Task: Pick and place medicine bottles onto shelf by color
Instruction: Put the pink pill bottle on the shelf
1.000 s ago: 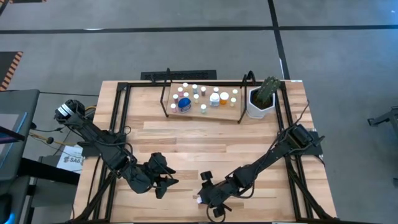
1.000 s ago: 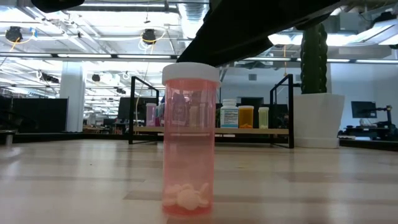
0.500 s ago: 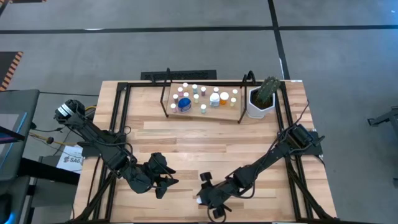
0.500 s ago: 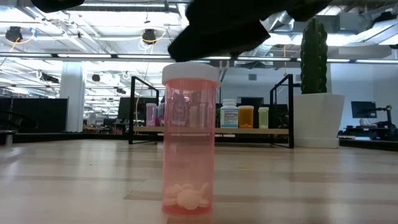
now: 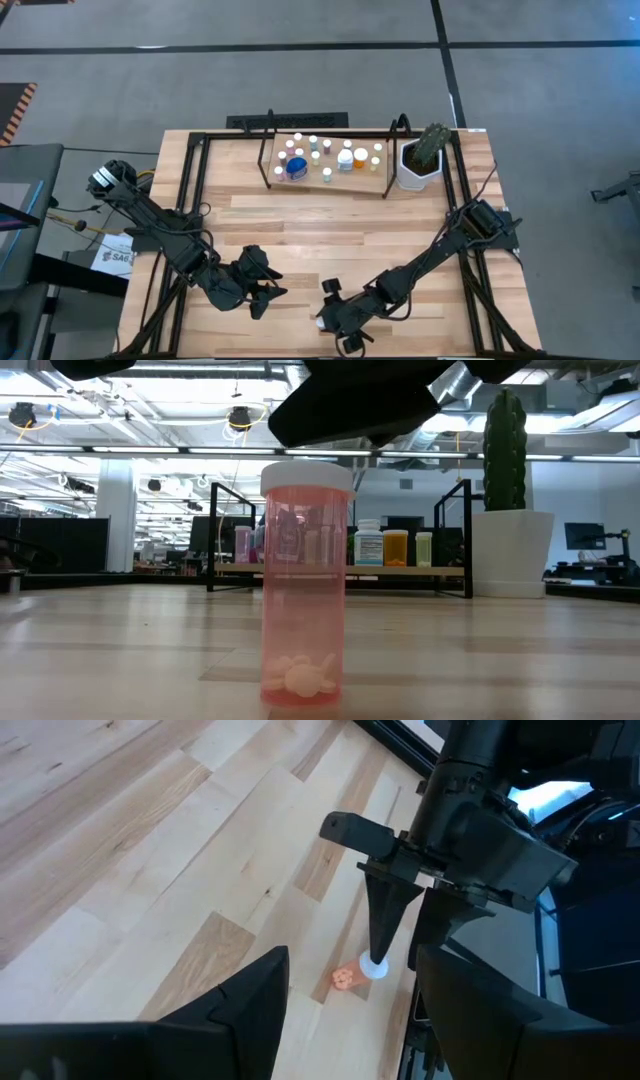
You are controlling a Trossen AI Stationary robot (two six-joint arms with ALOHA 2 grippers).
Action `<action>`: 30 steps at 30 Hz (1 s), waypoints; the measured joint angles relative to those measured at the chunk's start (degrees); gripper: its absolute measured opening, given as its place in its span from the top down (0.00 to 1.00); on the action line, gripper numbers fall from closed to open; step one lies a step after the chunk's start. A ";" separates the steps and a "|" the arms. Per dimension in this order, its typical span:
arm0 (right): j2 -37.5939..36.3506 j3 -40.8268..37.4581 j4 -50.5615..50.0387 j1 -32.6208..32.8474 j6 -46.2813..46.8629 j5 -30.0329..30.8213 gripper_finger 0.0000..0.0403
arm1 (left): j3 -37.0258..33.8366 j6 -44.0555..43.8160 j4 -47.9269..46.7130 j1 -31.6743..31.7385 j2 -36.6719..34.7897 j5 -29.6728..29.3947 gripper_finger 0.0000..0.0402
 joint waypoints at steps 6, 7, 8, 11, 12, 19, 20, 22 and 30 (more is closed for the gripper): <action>0.00 0.00 0.34 -0.01 0.60 0.11 0.51 | 0.00 0.00 -0.02 0.00 0.01 0.02 0.48; 0.00 0.00 0.65 -0.01 0.47 0.11 0.51 | 0.00 0.02 -0.02 0.00 0.01 0.02 0.48; 0.00 0.00 0.94 0.01 0.16 0.11 0.51 | 0.00 0.11 -0.01 0.00 0.01 0.02 0.48; 1.49 0.17 3.04 0.01 0.29 0.11 0.51 | 0.00 0.52 -0.02 -0.02 0.01 0.02 0.48; 2.42 0.20 3.95 0.01 0.47 0.09 0.51 | 0.00 0.53 -0.01 0.00 0.01 0.02 0.48; 5.62 0.09 6.32 0.05 0.77 0.20 0.51 | 0.04 0.61 -0.77 0.00 0.01 0.06 0.48; 5.62 0.12 6.41 0.04 0.76 0.20 0.51 | 0.04 0.61 -1.03 0.02 0.01 0.11 0.48; 5.60 0.13 6.16 -0.24 0.73 0.16 0.51 | 0.04 0.61 -1.07 0.00 0.01 0.13 0.48; 5.62 0.11 1.94 -1.30 3.05 -1.53 0.61 | 0.04 0.59 -1.34 0.00 0.01 0.08 0.48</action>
